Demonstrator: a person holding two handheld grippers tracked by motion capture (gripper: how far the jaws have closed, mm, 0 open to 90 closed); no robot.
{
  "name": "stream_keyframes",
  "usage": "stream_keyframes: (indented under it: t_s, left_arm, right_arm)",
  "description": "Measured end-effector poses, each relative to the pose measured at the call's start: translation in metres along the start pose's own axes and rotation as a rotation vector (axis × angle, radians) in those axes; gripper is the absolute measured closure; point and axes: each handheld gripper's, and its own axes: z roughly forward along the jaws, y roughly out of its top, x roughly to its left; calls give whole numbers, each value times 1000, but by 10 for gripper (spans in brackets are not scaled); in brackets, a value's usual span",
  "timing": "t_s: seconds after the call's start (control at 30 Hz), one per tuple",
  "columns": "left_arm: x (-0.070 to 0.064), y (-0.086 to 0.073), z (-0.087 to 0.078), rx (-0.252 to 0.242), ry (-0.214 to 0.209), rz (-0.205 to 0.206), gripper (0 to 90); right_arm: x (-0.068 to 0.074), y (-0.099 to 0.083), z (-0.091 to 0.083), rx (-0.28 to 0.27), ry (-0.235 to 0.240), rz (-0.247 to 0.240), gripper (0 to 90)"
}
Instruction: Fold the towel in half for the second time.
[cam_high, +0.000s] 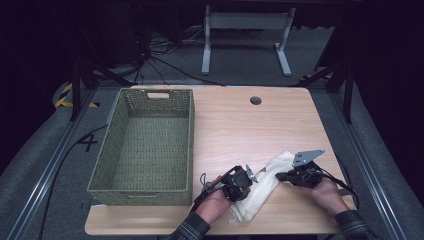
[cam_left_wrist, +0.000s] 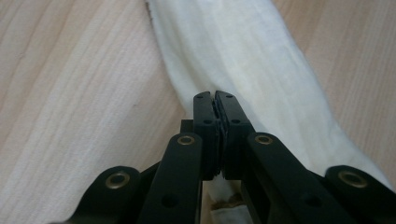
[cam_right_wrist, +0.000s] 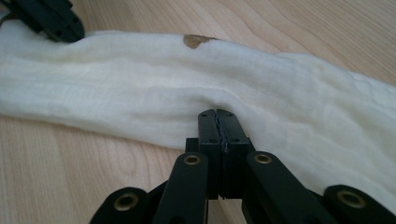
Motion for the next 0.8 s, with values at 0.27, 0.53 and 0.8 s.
stream_keyframes:
  t_s: [0.27, 0.53, 0.8]
  left_arm:
    - [-13, 4, 4, -4, -33, 37, 876]
    - [-23, 8, 8, -12, -52, 72, 879]
    - [-30, 11, 11, -24, -67, 93, 879]
  right_arm:
    - [-12, 7, 8, -25, 26, 1, 898]
    - [-17, 17, 17, -32, 36, -16, 897]
    - [-23, 28, 28, -52, 61, -24, 898]
